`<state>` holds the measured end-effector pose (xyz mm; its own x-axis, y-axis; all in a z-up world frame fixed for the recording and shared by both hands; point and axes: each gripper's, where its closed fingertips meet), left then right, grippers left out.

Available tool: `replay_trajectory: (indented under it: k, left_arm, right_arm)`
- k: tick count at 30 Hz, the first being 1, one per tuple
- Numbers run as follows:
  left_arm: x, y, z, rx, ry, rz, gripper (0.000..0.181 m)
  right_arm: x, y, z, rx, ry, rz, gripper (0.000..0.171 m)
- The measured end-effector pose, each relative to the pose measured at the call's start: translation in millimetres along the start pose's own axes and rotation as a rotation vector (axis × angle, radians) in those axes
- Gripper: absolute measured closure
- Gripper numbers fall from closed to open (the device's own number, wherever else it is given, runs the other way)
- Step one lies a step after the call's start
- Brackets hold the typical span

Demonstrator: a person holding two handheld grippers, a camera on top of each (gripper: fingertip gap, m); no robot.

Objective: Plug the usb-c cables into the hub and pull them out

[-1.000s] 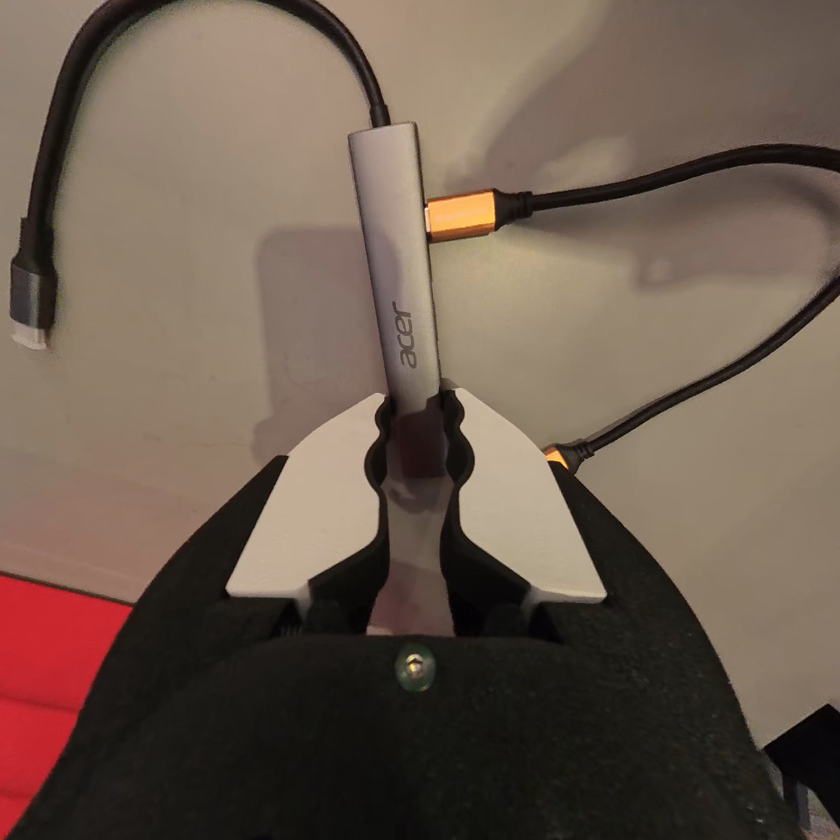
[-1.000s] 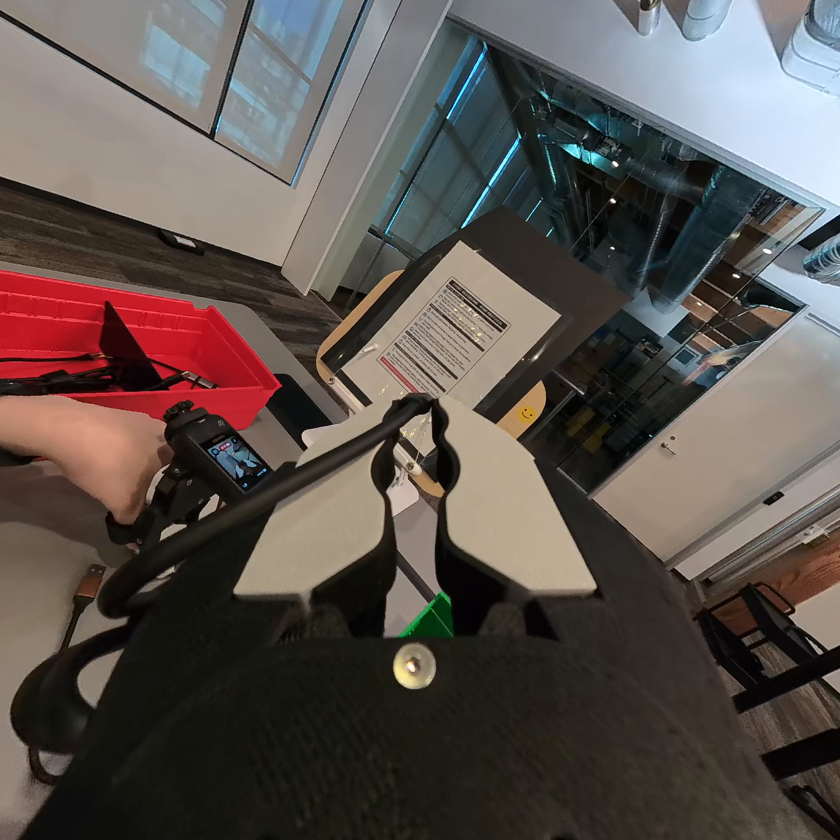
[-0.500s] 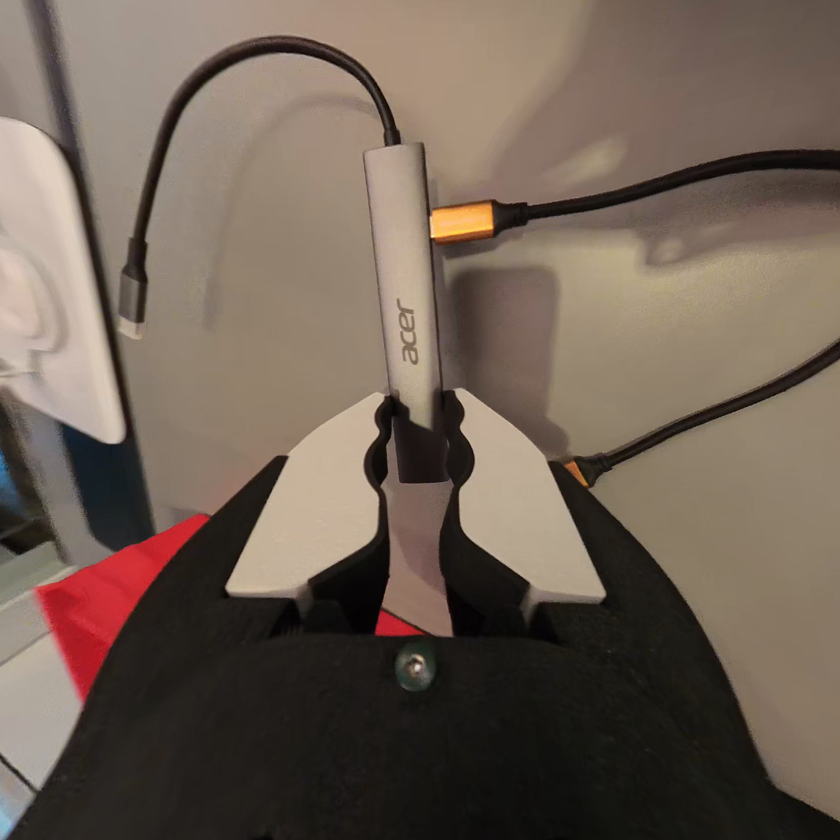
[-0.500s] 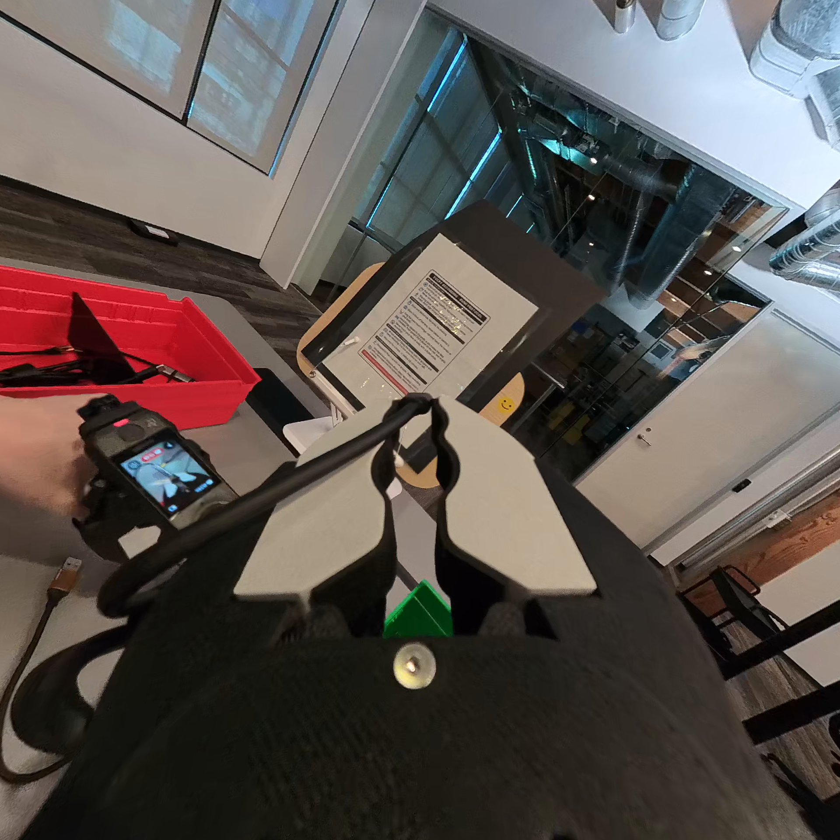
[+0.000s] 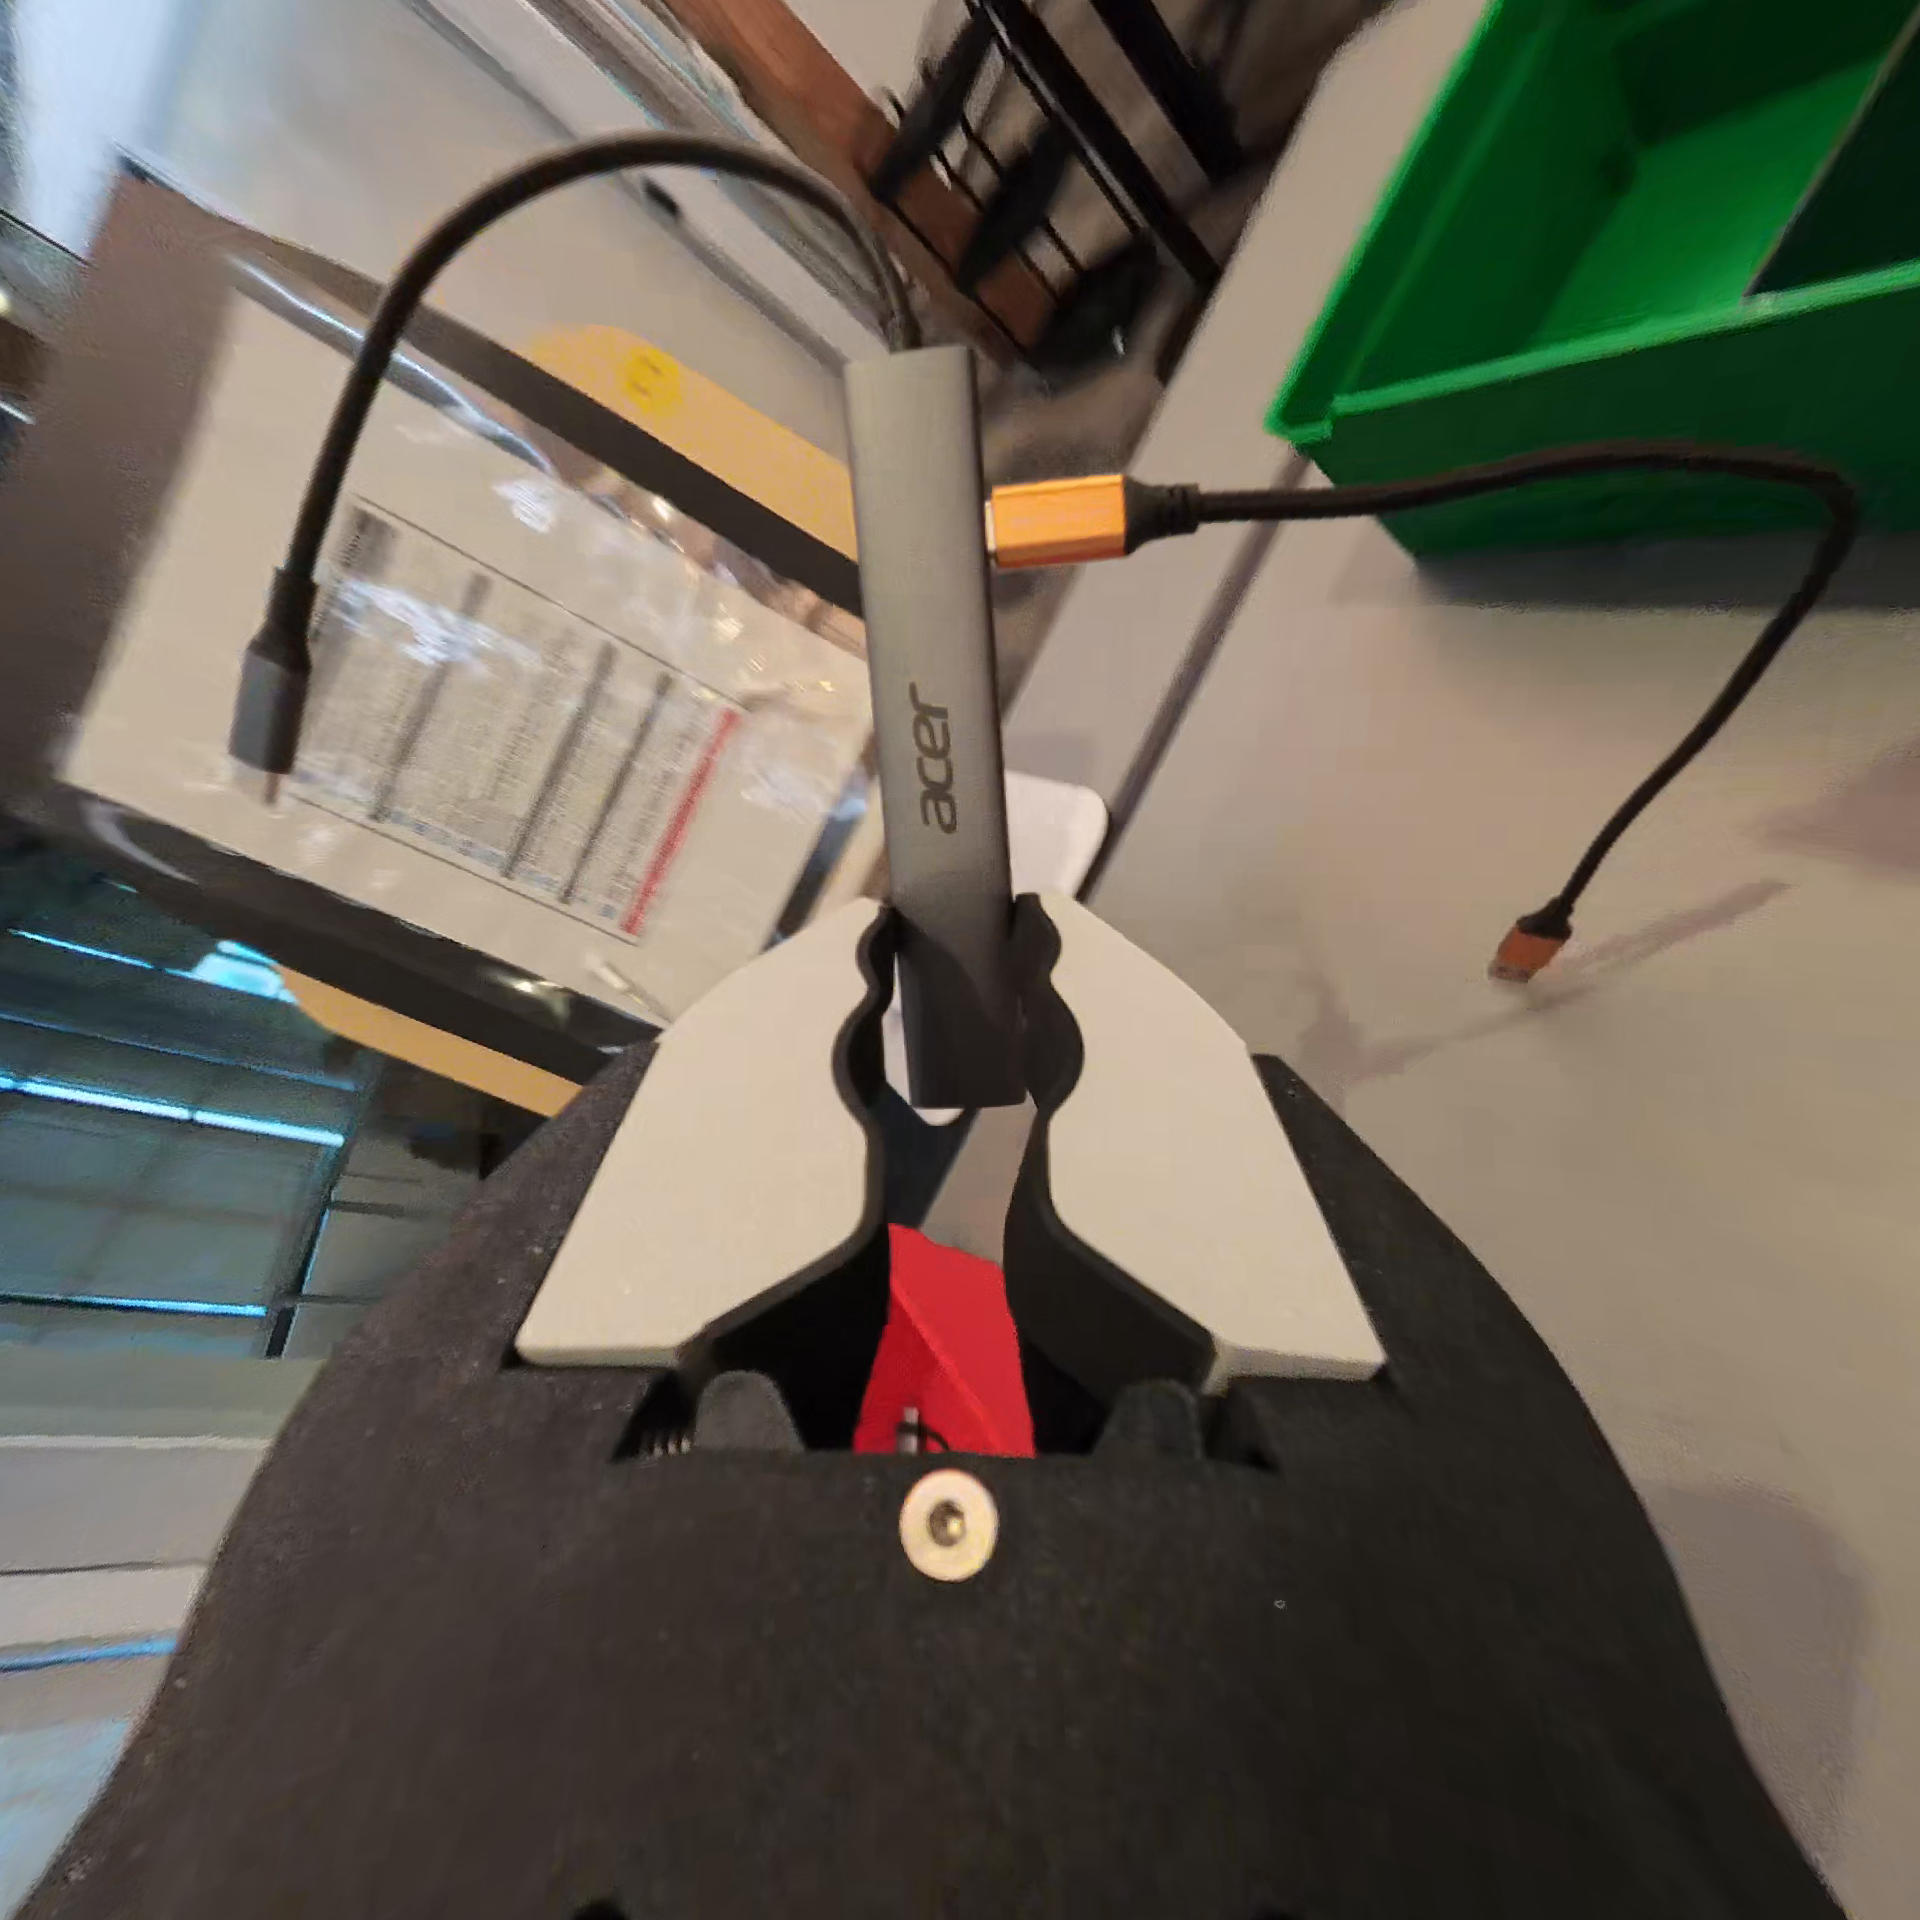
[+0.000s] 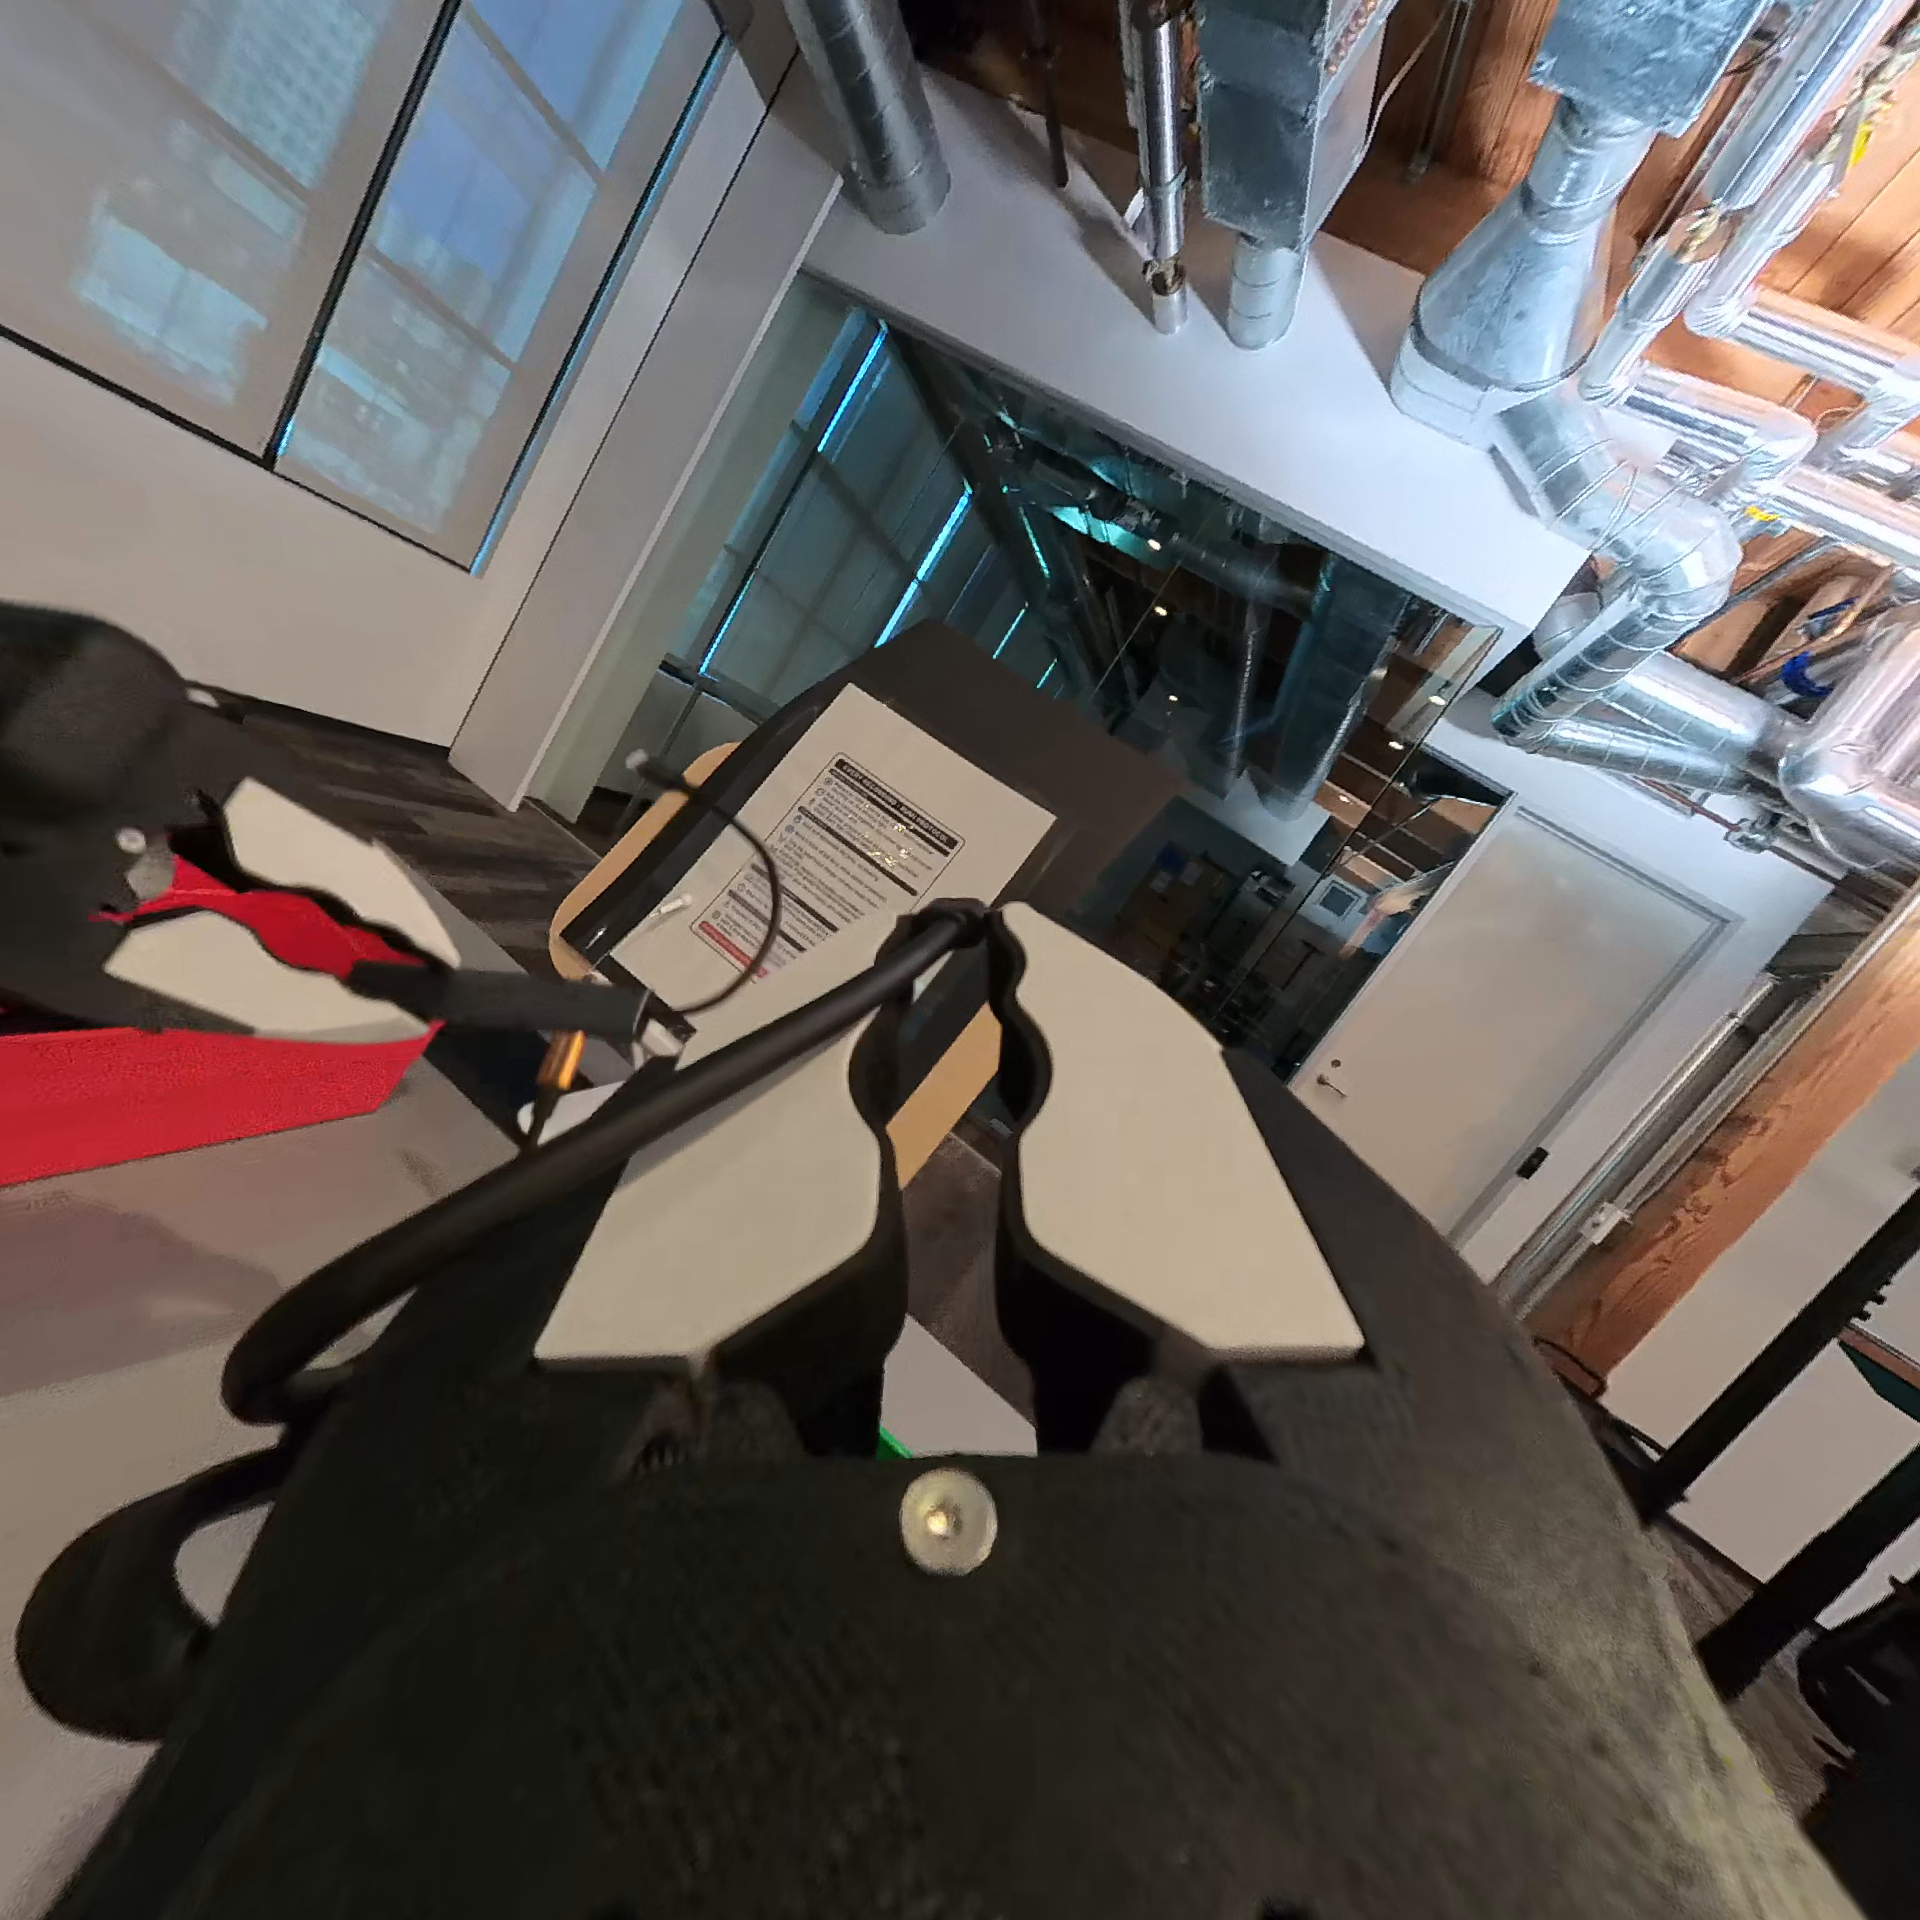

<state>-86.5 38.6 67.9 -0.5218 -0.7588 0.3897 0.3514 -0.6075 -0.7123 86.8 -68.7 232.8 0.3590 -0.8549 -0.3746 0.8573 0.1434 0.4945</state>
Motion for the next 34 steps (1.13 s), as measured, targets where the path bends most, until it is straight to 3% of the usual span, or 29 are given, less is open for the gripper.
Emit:
replay_trajectory:
  k: [1, 9, 16, 23, 34]
  left_arm:
    - [8.6, -6.5, 5.8, 0.01, 0.046, 0.022, 0.16]
    - [85.8, -33.5, 55.7, 0.12, 0.476, 0.061, 0.16]
    - [117.2, -24.0, 81.8, 0.258, 0.74, -0.133, 0.16]
    - [115.9, -15.4, 90.6, 0.47, 0.857, -0.366, 0.16]
    - [97.8, -3.2, 91.8, 0.447, 0.78, -0.349, 0.16]
  right_arm:
    - [-1.0, -0.5, -1.5, -0.011, -0.002, 0.009, 0.157]
    - [-21.1, -22.3, -15.5, -0.001, 0.037, 0.1, 0.158]
    - [-24.8, -82.9, -1.8, 0.131, 0.203, 0.272, 0.157]
    - [-5.1, -141.7, 30.0, 0.455, 0.388, 0.276, 0.158]
    - [-18.4, -156.1, 19.6, 0.635, 0.336, 0.178, 0.157]
Point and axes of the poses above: each gripper's, where its closed fingertips meet, x back along the fingers, z out of its top, y = z × x across the jaws, and after that the axes turned 8 degrees about -z, right-handed
